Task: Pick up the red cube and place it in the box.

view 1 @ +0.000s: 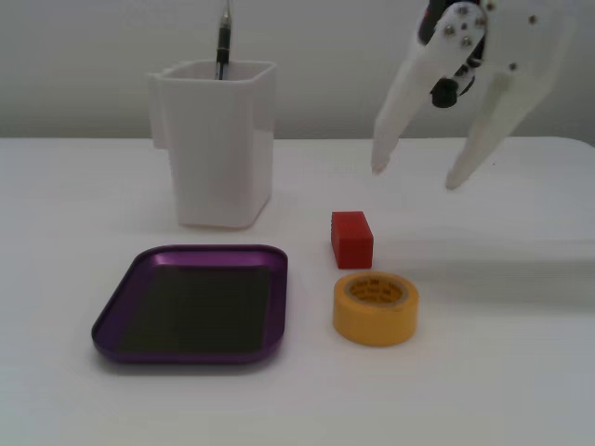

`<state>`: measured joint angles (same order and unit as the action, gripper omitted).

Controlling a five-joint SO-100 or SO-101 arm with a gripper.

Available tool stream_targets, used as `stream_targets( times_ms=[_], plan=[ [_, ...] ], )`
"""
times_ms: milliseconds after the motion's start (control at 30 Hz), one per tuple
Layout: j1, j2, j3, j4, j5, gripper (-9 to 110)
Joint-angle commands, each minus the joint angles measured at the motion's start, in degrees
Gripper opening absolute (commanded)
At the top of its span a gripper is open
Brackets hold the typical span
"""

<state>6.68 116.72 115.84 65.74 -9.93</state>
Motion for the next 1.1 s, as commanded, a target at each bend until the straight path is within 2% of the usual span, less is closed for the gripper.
stream_targets(
  times_ms=[0,400,833,1067],
  plan=[
    [-0.2,-6.2,-6.6,1.0,0.0,19],
    [-0.1,-19.8,-18.3,0.4,-0.4,20],
    [7.2,-28.8,-18.6,-2.6,-0.6,20],
    [6.6,-30.8,-18.6,-2.6,-0.6,20]
  ],
)
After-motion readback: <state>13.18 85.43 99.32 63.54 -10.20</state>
